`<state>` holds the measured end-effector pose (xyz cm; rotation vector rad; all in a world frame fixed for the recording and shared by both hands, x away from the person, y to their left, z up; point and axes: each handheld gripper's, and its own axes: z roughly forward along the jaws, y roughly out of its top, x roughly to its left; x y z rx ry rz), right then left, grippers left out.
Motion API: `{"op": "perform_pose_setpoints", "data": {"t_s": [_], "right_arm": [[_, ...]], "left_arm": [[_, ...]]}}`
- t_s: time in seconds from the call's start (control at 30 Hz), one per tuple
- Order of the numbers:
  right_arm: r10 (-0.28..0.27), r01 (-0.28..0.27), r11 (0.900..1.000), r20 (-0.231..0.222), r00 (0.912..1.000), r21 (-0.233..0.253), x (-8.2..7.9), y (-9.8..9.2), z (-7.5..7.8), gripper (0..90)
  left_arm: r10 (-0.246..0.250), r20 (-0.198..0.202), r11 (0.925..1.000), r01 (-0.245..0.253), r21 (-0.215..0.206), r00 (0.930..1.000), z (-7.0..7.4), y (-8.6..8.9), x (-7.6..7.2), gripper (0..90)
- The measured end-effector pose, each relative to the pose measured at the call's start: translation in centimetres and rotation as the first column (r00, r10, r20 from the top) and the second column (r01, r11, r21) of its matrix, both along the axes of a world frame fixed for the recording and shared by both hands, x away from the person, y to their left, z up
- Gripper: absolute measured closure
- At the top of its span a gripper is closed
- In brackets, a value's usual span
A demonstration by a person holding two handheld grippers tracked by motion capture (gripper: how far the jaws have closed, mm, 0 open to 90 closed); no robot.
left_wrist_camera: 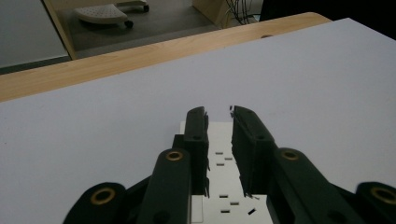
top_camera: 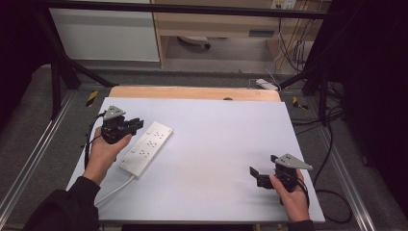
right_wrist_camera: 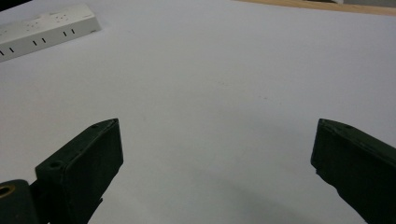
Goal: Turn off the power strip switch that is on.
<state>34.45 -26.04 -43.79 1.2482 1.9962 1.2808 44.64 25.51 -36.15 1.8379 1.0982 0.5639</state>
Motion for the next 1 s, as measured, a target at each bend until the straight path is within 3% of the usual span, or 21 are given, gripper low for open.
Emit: {"op": "perform_pose_setpoints", "data": {"t_s": [1.0], "right_arm": [[0.001,-0.001,1.000,0.002,1.0000,0.000,0.0,-0.1,0.0,2.7]], "left_arm": [[0.002,-0.039,0.9998,-0.001,0.021,0.9992,-1.3,-0.3,1.1,87.7]]}}
